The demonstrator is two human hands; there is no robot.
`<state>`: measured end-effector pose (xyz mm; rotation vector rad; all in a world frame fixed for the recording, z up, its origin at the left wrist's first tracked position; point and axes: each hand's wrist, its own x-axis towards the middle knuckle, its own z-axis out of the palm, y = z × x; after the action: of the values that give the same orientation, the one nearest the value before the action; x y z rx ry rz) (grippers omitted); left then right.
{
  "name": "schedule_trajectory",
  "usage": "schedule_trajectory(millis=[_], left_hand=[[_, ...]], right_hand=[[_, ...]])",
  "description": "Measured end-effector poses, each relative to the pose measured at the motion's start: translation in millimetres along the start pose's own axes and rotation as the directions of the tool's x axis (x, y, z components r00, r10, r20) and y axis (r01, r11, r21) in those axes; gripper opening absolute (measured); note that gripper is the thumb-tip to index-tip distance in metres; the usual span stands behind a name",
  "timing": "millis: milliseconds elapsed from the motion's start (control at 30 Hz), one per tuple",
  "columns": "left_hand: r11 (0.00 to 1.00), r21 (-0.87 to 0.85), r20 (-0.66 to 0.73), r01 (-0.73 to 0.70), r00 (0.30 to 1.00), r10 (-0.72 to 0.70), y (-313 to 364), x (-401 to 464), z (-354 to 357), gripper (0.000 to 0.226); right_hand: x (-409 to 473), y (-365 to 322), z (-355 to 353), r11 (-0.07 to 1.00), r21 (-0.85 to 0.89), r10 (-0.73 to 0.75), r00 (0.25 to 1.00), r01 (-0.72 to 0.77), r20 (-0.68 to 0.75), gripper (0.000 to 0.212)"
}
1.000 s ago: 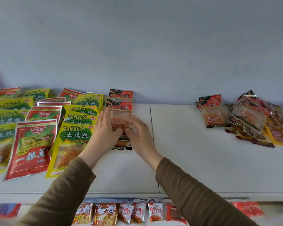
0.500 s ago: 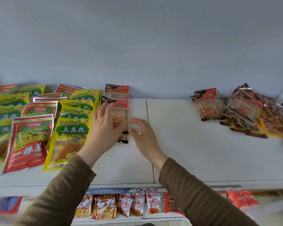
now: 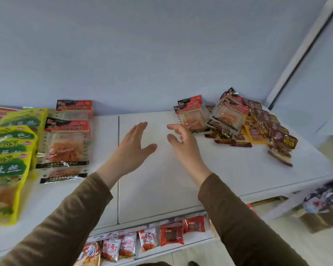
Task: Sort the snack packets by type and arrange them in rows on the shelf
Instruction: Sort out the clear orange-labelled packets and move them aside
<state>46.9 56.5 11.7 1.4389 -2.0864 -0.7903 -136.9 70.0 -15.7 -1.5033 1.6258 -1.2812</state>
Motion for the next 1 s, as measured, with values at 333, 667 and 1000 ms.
schedule_trajectory(millis=[333, 667, 1000], left_hand=[[0.961, -0.173, 0.044, 0.214, 0.977, -0.210, 62.4, 101.6, 100.6, 0.078], [0.840, -0.457, -0.071, 0.294, 0.929, -0.364, 135.7, 174.2, 175.6, 0.095], [0.499, -0.768, 0.047, 0.401, 0.813, -0.580, 159.4, 199.3, 171.6, 0.099]], right_hand=[[28.8, 43.9, -74.8, 0.968, -0.249, 0.024, 0.991, 0.010, 0.131, 0.053], [68.6, 68.6, -144.9, 0.968, -0.223, 0.143, 0.985, -0.118, 0.099, 0.067], [91.5, 60.0, -187.1, 0.890, 0.297, 0.310, 0.937, -0.345, 0.162, 0.029]])
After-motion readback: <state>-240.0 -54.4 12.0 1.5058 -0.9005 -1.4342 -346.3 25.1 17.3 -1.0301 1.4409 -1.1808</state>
